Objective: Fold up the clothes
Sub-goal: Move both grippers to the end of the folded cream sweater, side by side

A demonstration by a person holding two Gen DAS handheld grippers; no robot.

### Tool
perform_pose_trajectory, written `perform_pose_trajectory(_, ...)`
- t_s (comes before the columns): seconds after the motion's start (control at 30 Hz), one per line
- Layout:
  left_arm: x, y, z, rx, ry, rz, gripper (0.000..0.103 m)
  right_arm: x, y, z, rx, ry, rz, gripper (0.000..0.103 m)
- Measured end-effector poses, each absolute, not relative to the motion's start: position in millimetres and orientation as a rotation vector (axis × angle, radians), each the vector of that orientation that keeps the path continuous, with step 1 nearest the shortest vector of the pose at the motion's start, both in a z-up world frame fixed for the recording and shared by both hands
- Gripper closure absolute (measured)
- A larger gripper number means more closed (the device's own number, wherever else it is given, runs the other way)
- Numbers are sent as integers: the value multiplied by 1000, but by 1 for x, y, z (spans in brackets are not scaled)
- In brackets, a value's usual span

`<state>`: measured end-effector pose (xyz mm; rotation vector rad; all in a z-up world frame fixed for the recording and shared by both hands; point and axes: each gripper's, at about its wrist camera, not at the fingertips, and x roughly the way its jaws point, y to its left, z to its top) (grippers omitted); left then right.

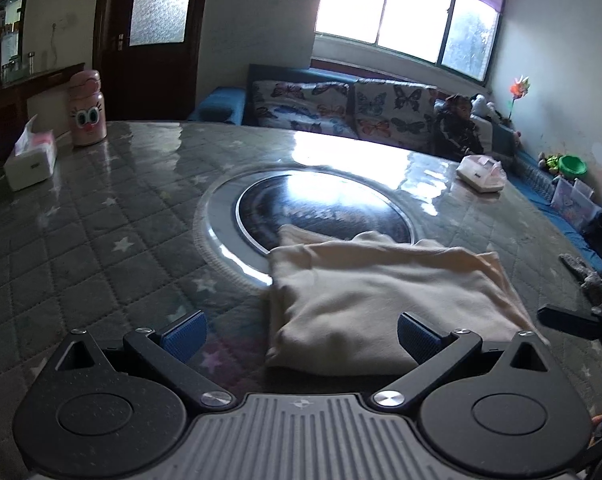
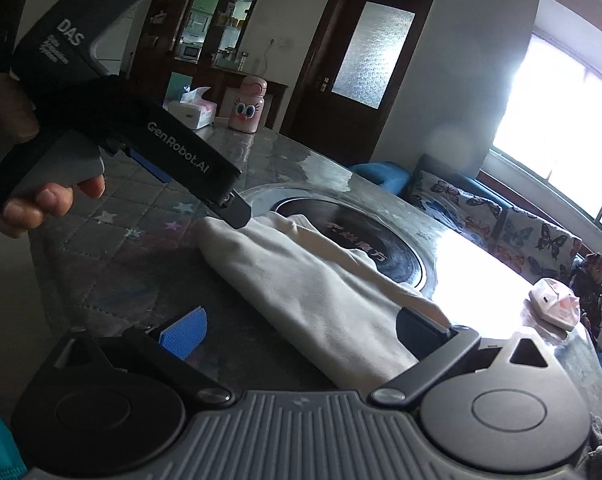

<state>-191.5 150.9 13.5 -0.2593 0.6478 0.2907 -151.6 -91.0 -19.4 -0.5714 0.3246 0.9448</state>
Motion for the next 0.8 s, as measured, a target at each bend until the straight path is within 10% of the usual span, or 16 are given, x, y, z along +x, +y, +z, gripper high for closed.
perform_pose_trajectory(0.8,-168,192,18,-402,684,312,0,-143,-57,-24,-613,384,1059,19)
